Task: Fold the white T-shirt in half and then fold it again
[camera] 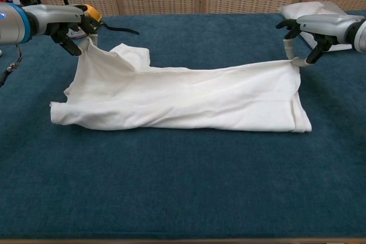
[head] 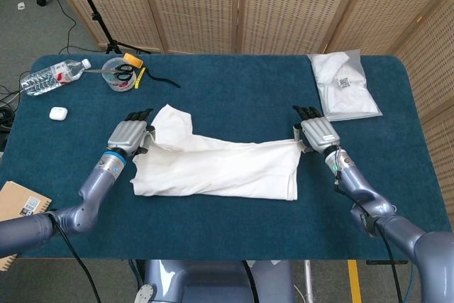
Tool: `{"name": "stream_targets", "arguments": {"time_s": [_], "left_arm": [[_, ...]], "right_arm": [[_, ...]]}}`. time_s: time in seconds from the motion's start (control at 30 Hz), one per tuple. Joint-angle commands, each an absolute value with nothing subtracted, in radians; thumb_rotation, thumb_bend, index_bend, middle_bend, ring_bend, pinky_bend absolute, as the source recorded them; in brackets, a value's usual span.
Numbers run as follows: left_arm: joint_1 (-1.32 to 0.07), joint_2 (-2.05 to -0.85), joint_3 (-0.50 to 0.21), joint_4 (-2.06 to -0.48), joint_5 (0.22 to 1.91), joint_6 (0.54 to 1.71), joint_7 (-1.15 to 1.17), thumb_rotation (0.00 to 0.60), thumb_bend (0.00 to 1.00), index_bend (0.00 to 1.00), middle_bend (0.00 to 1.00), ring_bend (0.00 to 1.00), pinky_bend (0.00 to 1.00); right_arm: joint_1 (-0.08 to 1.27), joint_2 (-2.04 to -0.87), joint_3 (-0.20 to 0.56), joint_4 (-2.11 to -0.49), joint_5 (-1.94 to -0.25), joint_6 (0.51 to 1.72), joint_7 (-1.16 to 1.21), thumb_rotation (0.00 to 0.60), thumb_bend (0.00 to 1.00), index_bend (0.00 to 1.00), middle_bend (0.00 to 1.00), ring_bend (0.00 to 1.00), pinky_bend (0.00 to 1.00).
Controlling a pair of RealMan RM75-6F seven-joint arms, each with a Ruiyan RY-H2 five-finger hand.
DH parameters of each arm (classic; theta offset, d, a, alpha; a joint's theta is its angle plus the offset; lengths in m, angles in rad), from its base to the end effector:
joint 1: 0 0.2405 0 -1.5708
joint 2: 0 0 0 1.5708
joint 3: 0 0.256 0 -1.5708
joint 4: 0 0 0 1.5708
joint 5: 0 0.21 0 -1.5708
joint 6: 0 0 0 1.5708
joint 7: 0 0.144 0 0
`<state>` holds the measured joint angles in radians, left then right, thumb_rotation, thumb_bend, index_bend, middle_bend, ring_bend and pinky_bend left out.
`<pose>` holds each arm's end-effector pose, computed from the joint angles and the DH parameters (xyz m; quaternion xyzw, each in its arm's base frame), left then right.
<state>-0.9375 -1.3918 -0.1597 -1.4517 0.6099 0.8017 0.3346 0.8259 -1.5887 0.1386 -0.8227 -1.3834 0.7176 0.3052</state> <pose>-0.1642 0.4026 0.0275 -0.6866 -0.4883 -0.2929 0.4521 -0.2364 -0.4374 0.0254 0.7285 -0.4028 0.3262 0.4480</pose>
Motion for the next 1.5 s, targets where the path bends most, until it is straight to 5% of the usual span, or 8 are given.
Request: {"name": "stream_targets", "arguments": {"time_s": [0.03,0.13,0.27,0.37,0.5,0.83,1.1,1.5], "left_arm": [[-0.945,-1.410,-0.163,-1.435,0.602,0.818,0.348,0.600,0.72,0.73,0.00,0.00,0.00],[-0.950,-1.421,-0.165,-1.425,0.590,0.822,0.358,0.600,0.72,0.73,0.00,0.00,0.00],[-0.950,-1.431,-0.172,-1.412,0.590,0.836,0.362,0.600,0.72,0.73,0.00,0.00,0.00],[-0.948,-1.433,-0.180,-1.406,0.592,0.843,0.357,0.600,0.72,0.73,0.00,0.00,0.00],[-0.946,-1.432,-0.188,-1.399,0.594,0.848,0.355,0.600,0.72,0.73,0.00,0.00,0.00],[-0.966,-1.468,-0.198,-1.312,0.575,0.806,0.366,0.600,0.72,0.73,0.00,0.00,0.00],[-0.997,-1.548,-0.202,-1.153,0.563,0.758,0.378,0.600,0.72,0.73,0.00,0.00,0.00],[-1.039,-1.689,-0.233,-0.900,0.572,0.704,0.381,0.600,0.71,0.73,0.00,0.00,0.00]], "right_arm": [[0.833,-1.603,0.139,-0.797,-1.373,0.695,0.313,0.600,0.57,0.65,0.02,0.00,0.00],[0.838,-1.601,0.126,-0.787,-1.376,0.665,0.303,0.600,0.55,0.60,0.00,0.00,0.00],[0.832,-1.594,0.124,-0.788,-1.371,0.665,0.291,0.600,0.36,0.14,0.00,0.00,0.00],[0.819,-1.591,0.133,-0.794,-1.366,0.702,0.279,0.600,0.22,0.01,0.00,0.00,0.00],[0.790,-1.558,0.149,-0.852,-1.364,0.775,0.284,0.600,0.11,0.00,0.00,0.00,0.00],[0.580,-1.310,0.130,-1.260,-1.398,1.112,0.191,0.600,0.10,0.00,0.00,0.00,0.00],[0.408,-1.275,0.064,-1.356,-1.435,1.322,0.113,0.600,0.10,0.00,0.00,0.00,0.00],[0.371,-1.270,0.070,-1.354,-1.458,1.356,0.096,0.600,0.10,0.00,0.00,0.00,0.00]]}}
